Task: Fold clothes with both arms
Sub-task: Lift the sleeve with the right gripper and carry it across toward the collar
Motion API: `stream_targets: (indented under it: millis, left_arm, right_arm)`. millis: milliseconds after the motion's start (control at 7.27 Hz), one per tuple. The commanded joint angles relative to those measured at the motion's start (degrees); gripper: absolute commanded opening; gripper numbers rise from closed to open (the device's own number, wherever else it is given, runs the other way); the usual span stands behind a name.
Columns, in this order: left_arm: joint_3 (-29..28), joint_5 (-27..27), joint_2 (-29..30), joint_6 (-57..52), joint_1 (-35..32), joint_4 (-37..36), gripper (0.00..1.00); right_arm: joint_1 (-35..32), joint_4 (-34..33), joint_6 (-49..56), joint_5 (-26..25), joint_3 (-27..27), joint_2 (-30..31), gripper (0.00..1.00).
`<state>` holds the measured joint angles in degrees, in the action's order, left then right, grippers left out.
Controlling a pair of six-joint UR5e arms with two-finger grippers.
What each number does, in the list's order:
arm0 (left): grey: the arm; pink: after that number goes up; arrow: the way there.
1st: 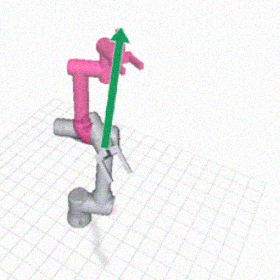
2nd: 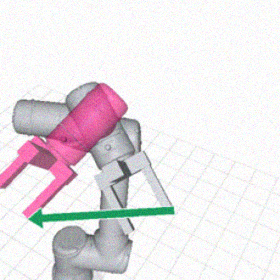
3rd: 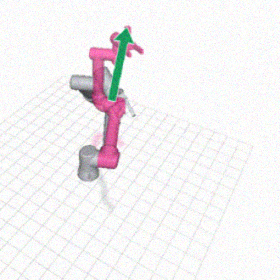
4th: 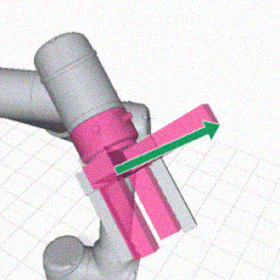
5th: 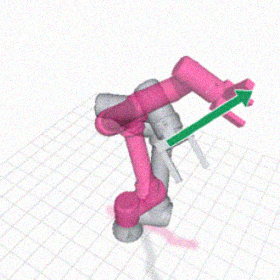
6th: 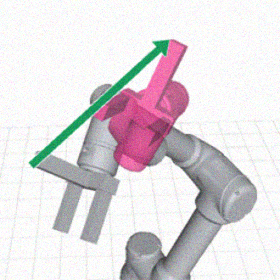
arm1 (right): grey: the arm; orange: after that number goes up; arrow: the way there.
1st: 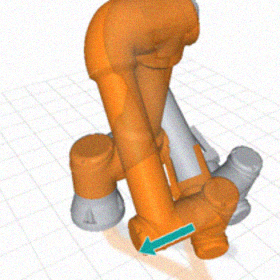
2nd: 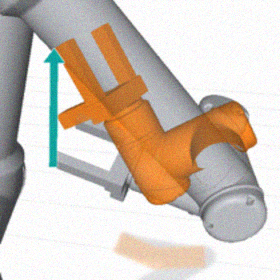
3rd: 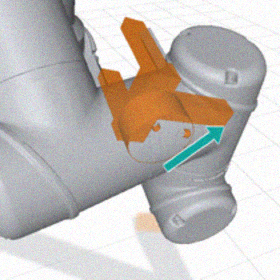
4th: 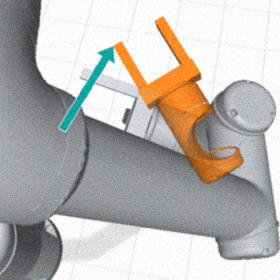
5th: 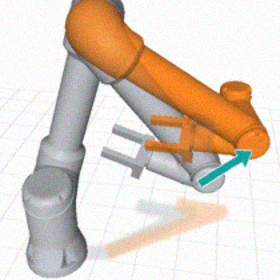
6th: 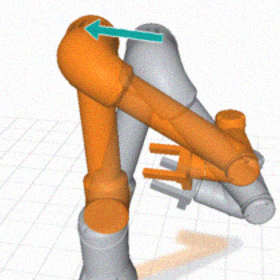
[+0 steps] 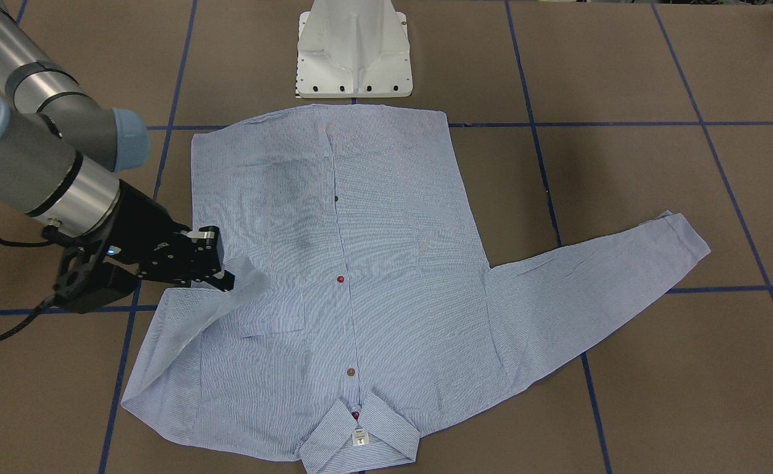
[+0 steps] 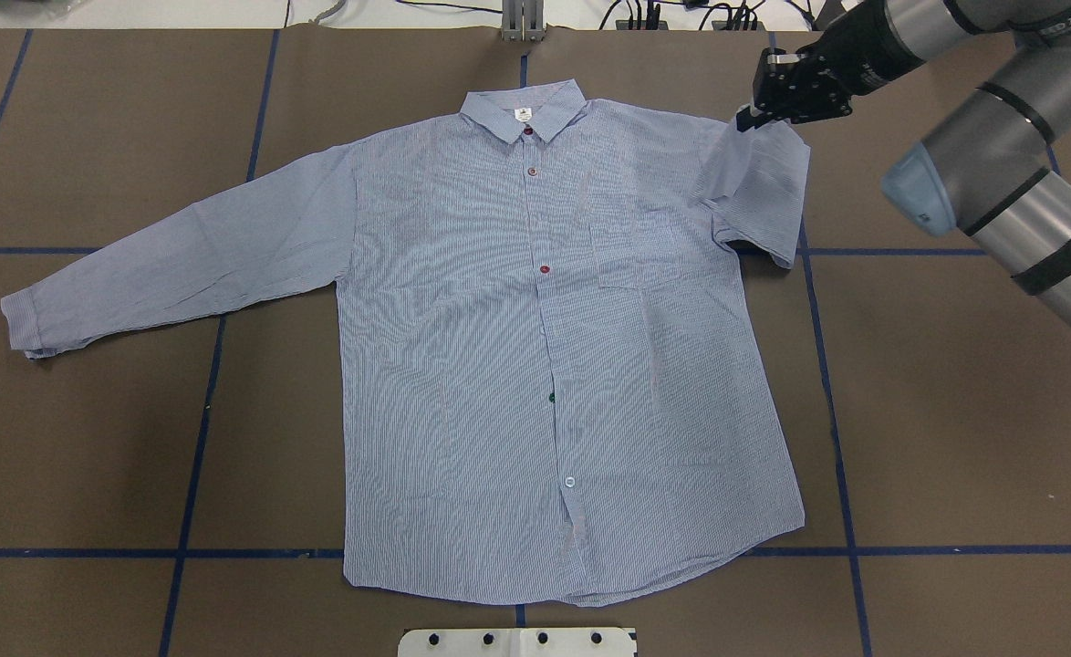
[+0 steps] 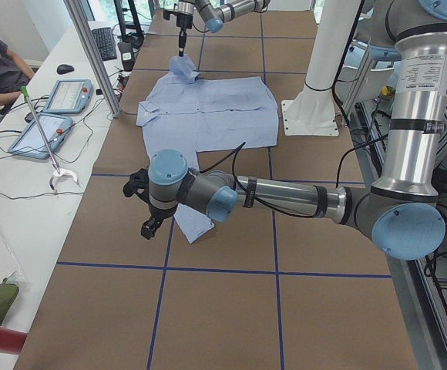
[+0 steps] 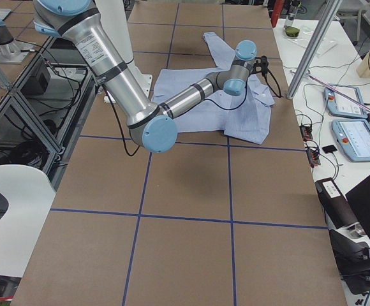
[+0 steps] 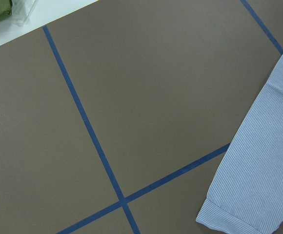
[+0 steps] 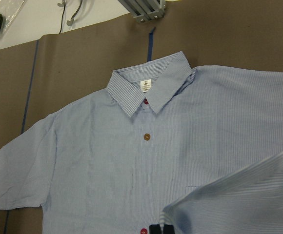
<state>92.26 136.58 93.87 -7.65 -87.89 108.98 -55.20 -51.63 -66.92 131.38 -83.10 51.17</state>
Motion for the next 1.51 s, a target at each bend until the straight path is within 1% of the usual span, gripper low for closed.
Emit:
stream_targets:
  millis: [0,138,275,413,550,688,963,1101,1238,1376]
  left_arm:
    - [-0.15,-0.09,0.00,0.00,0.00,0.00,1.00]
    - [-0.07,0.00,0.00,0.00,0.00,0.00,1.00]
    - [0.02,0.00,-0.09,0.00,0.00,0.00,1.00]
    - [0.02,0.00,-0.09,0.09,0.00,0.00,1.00]
    - [0.11,0.00,0.00,0.09,0.00,0.00,1.00]
    - [-0.15,0.00,0.00,0.09,0.00,0.00,1.00]
    - [-0.07,0.00,0.00,0.09,0.00,0.00,1.00]
    - [-0.33,0.00,0.09,0.09,0.00,0.00,1.00]
    - [-0.42,0.00,0.09,0.00,0.00,0.00,1.00]
    - [-0.07,0.00,0.09,0.09,0.00,0.00,1.00]
  right_arm:
    - [6.39,-5.97,-0.58,-10.47,1.62,-8.66,0.00]
    - [8.16,-6.89,-0.58,-12.79,3.89,-11.67,0.00]
    - [8.53,-6.82,-0.23,-13.16,6.26,-12.92,0.00]
    - [9.40,-6.73,0.12,-14.38,7.68,-13.11,0.00]
    - [11.06,-6.47,0.21,-16.92,9.69,-13.37,0.00]
    - [12.30,-6.38,0.21,-18.16,12.15,-14.85,0.00]
    - [14.06,-6.20,0.21,-18.79,20.74,-20.72,0.00]
    - [15.37,-5.59,0.30,-20.53,24.35,-23.36,0.00]
    - [16.78,-5.50,0.47,-22.38,27.70,-25.91,0.00]
    - [17.66,-5.15,0.47,-23.79,28.95,-27.33,0.00]
